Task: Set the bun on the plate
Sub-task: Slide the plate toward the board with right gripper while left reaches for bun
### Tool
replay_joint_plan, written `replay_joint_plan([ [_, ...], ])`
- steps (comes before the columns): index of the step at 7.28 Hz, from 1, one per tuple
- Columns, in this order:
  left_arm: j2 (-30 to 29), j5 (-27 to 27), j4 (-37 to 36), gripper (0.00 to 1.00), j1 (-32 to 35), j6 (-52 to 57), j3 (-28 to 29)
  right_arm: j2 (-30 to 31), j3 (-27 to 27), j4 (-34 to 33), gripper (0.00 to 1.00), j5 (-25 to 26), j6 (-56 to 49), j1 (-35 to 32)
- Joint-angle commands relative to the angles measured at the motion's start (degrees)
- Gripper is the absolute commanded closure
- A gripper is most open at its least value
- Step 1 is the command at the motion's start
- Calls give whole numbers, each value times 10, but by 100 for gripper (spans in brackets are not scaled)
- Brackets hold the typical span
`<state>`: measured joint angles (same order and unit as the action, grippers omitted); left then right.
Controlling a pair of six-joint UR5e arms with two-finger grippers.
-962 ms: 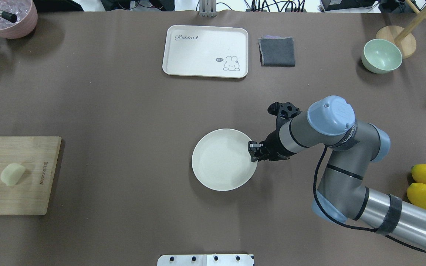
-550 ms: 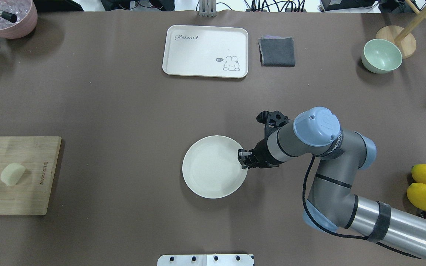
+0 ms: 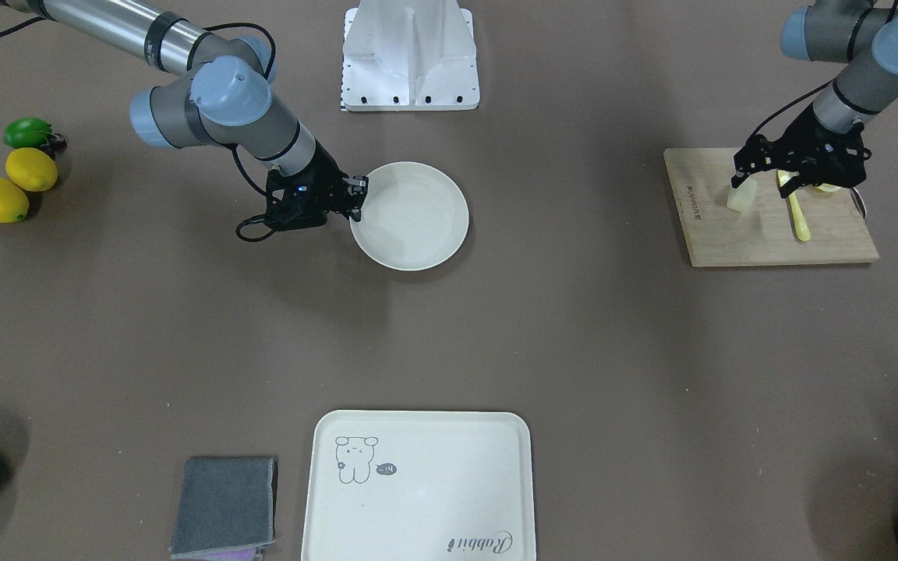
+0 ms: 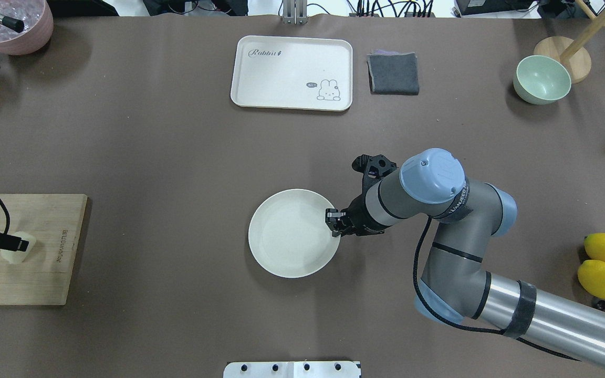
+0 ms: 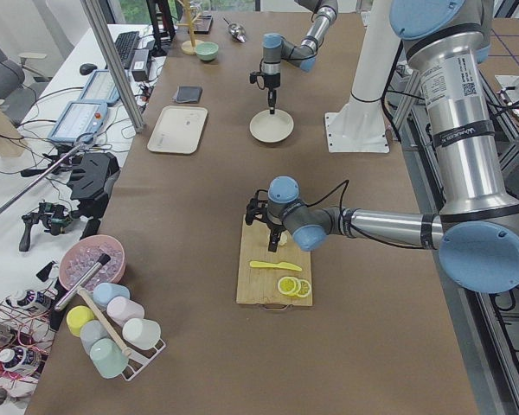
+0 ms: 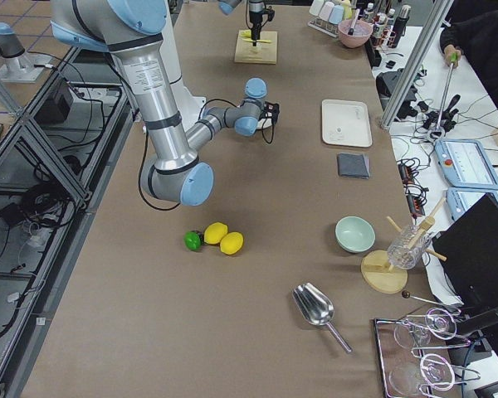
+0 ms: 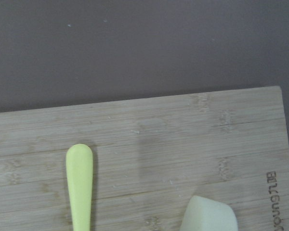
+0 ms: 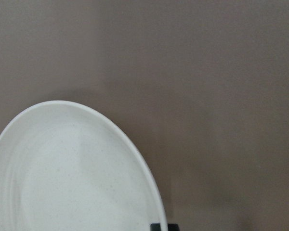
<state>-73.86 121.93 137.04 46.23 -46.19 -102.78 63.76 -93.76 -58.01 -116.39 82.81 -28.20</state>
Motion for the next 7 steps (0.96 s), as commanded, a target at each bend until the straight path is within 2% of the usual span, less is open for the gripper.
replay_joint_plan([
  [1, -1, -22, 1, 9, -27, 5, -2, -5, 4, 0, 100, 0, -1, 0],
  [2, -3, -22, 1, 13, -28, 6, -2, -7, 4, 1, 34, 1, -1, 0],
  [3, -4, -22, 1, 21, -28, 8, -2, -7, 4, 1, 0, 12, -1, 0],
  [7, -9, -27, 0, 59, -28, 29, 0, -8, 1, 1, 0, 14, -2, -3],
])
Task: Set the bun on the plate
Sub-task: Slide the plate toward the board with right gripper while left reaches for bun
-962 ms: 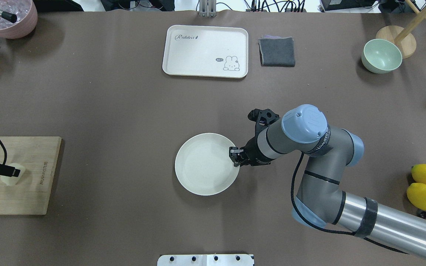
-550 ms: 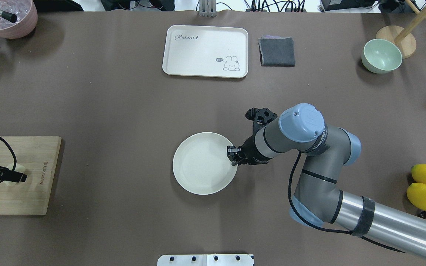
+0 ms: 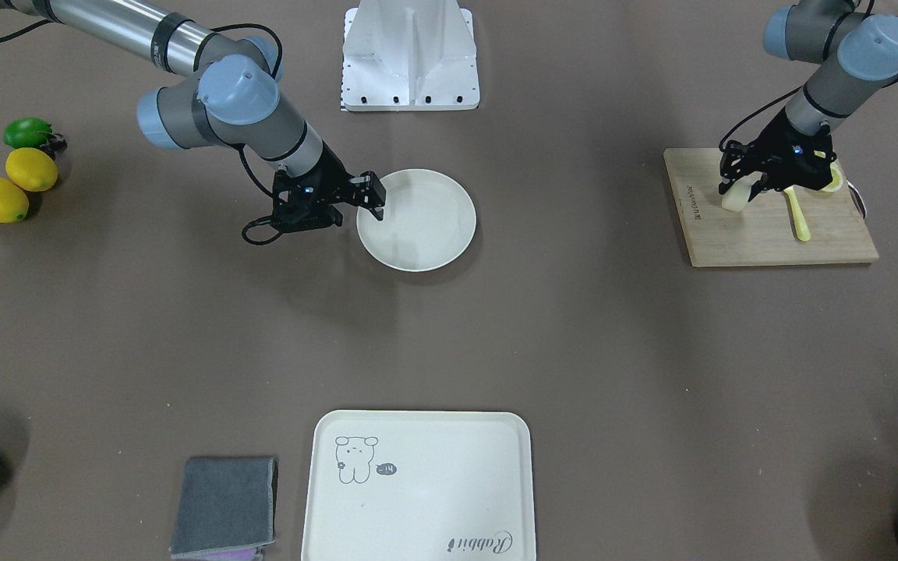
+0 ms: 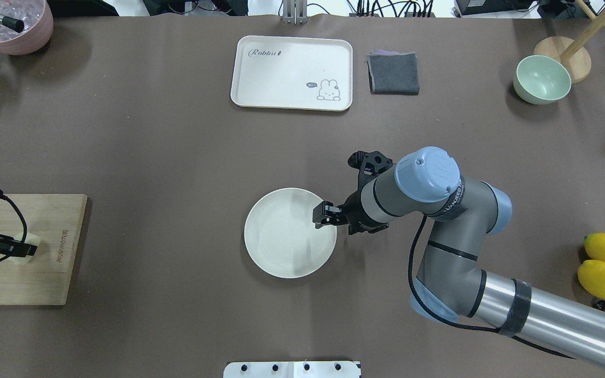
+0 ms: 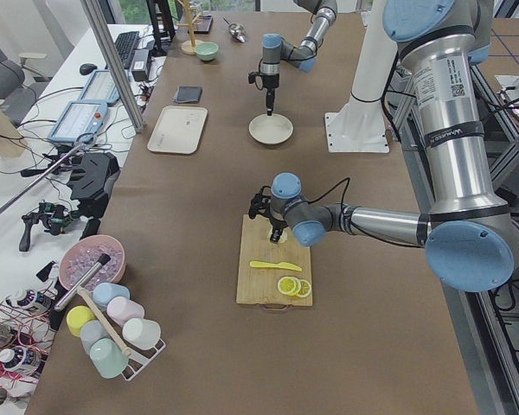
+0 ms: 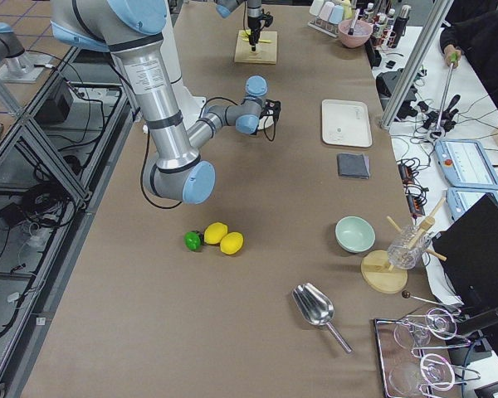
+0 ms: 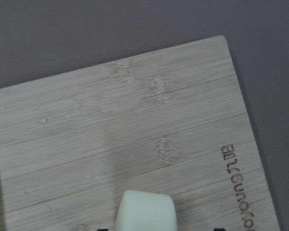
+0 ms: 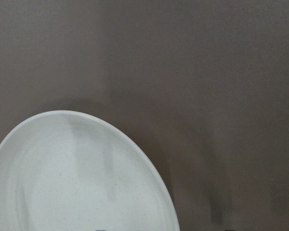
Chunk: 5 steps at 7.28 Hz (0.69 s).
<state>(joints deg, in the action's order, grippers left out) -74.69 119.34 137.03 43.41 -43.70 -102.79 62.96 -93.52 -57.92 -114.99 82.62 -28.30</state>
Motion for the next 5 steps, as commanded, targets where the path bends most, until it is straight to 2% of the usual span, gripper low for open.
replay_joint_plan([
  [1, -2, -1, 0, 64, 1, 3, -1, 0, -3, 0, 0, -1, 0, -5],
  [3, -3, 5, 0, 64, 6, 2, -30, 0, -4, 0, 0, -4, 3, -27],
  [4, -25, 10, -2, 64, 6, -8, -40, 6, -9, -4, 0, -33, -3, -60],
  [5, -83, 9, -7, 64, 1, -54, -37, 12, -9, -8, 0, -59, -6, -101],
])
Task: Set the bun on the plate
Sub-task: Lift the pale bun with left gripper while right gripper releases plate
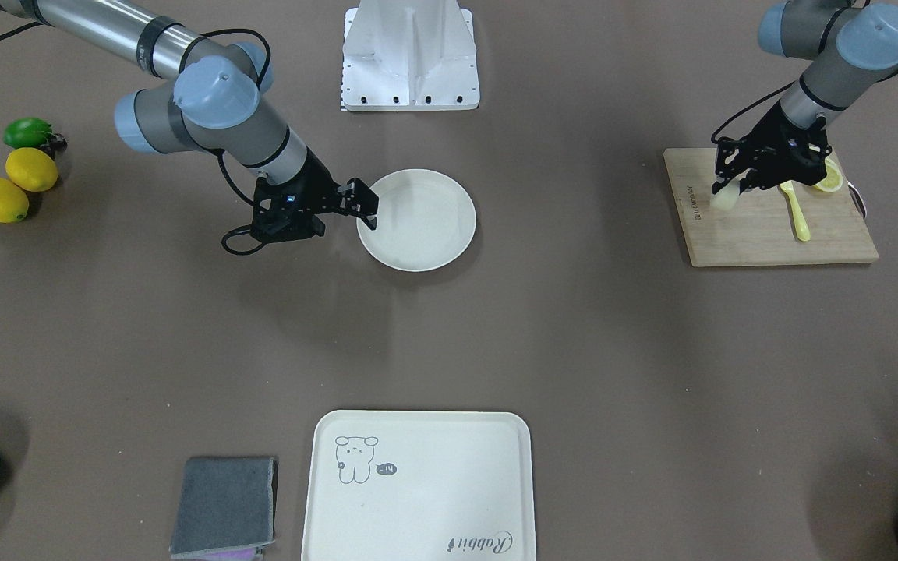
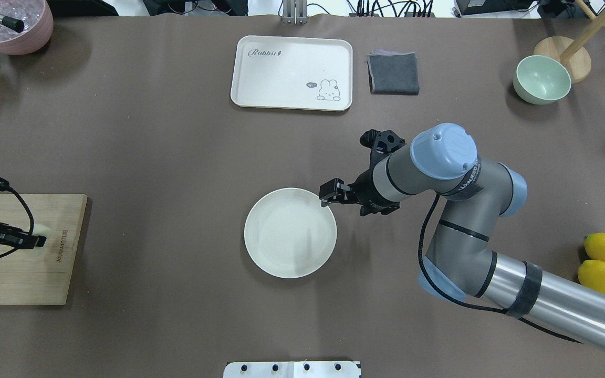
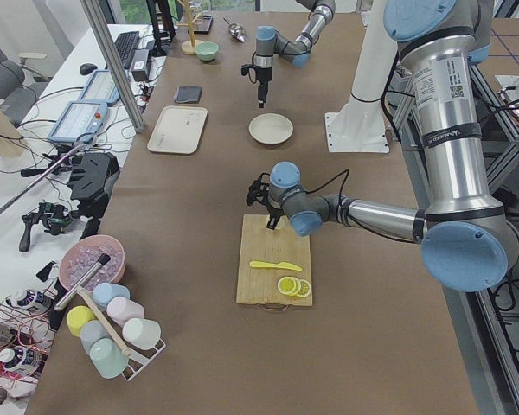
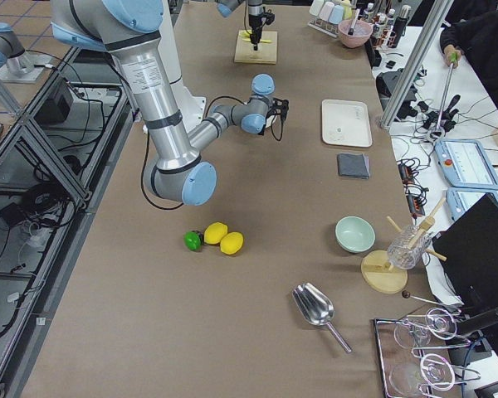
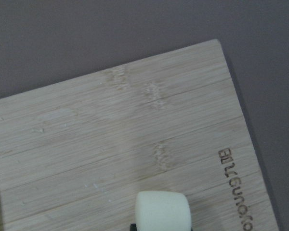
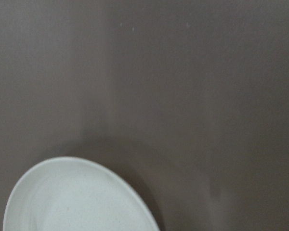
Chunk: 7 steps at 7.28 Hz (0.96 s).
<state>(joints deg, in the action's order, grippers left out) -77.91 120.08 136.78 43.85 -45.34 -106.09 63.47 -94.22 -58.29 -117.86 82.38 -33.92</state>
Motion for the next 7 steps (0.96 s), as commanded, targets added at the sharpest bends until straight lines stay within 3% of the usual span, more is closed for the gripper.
replay_joint_plan([
  [1, -94, 1, -6, 64, -23, -121, -6, 32, -3, -4, 0, -59, -36, -88],
  [3, -171, -40, -36, 64, -85, -217, -5, 106, -2, -5, 0, -116, -197, -171],
  [5, -319, -116, -205, 64, -142, -275, -2, 166, -3, -6, 0, -167, -306, -242],
  [7, -431, -184, -308, 64, -204, -331, 25, 202, -3, -4, 0, -170, -346, -258],
])
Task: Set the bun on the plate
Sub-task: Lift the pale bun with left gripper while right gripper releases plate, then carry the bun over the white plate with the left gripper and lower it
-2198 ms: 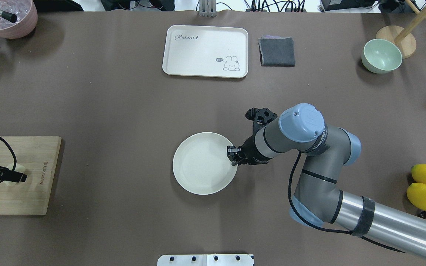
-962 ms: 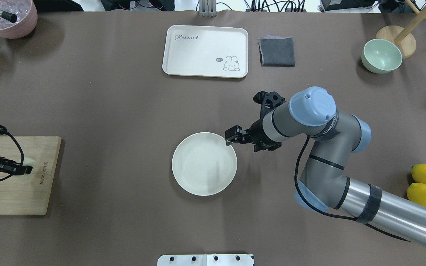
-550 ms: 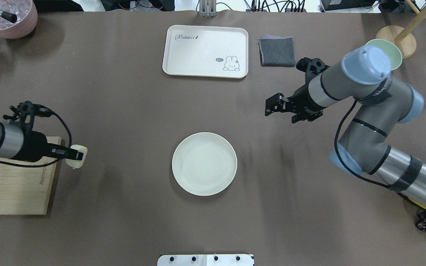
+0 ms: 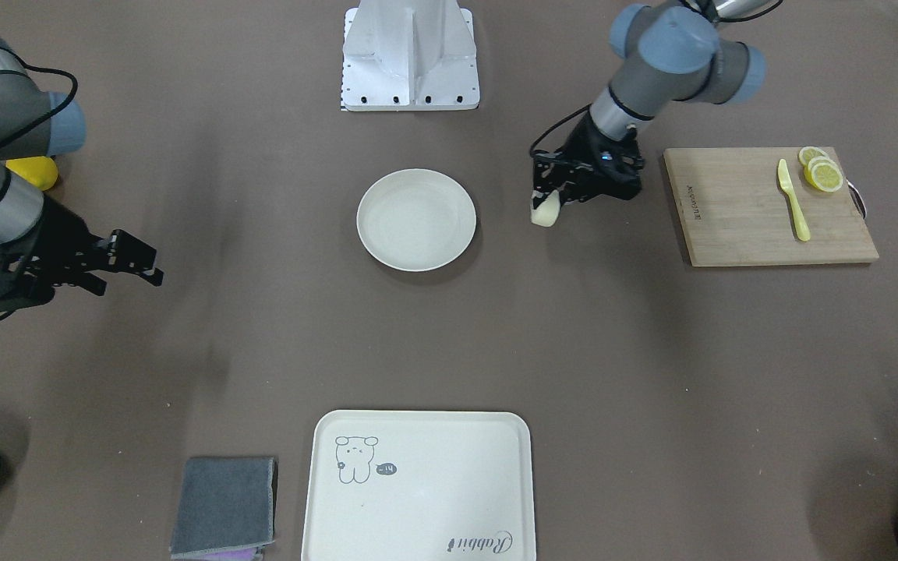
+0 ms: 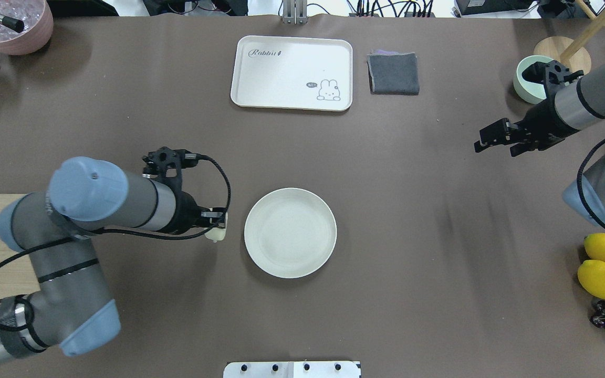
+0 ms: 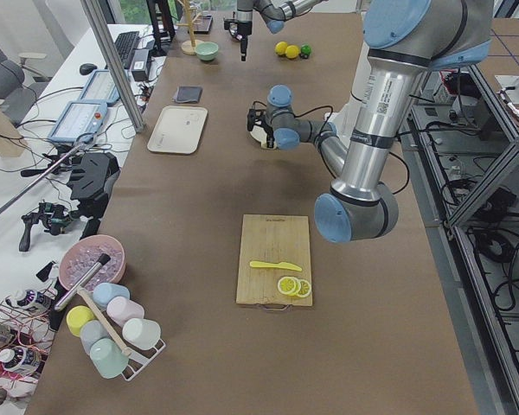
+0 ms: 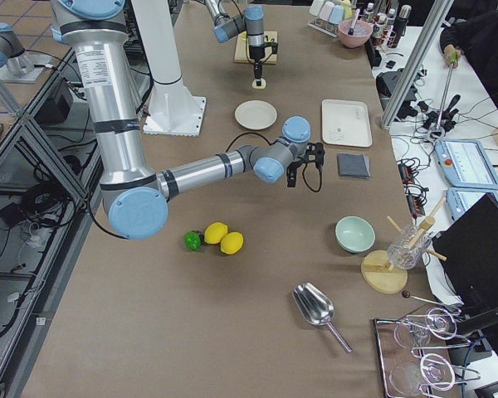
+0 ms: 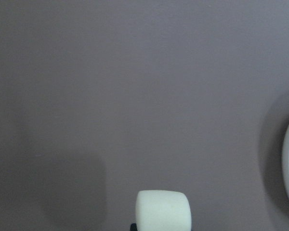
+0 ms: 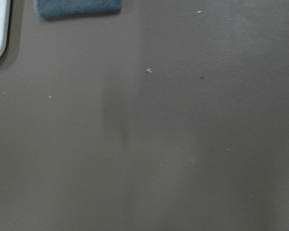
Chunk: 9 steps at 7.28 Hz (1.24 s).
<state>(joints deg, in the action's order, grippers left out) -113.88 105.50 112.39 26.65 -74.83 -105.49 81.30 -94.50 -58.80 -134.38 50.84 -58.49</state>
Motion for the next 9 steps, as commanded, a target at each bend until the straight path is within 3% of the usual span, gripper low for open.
replay_joint_plan([
  [1, -110, -56, -72, 63, -53, -65, 55, 35, 3, 1, 0, -4, -51, -14],
  [4, -159, -78, -69, 63, -66, -70, 121, 46, 4, 3, 0, 3, -56, -13],
  [5, -163, -78, -70, 62, -66, -70, 126, 47, 0, 3, 0, 3, -56, -15],
  [6, -162, -78, -71, 55, -66, -69, 128, 47, 4, 3, 0, 3, -56, -15],
  [9, -163, -87, -71, 54, -66, -70, 136, 47, 6, 3, 0, 3, -56, -14],
])
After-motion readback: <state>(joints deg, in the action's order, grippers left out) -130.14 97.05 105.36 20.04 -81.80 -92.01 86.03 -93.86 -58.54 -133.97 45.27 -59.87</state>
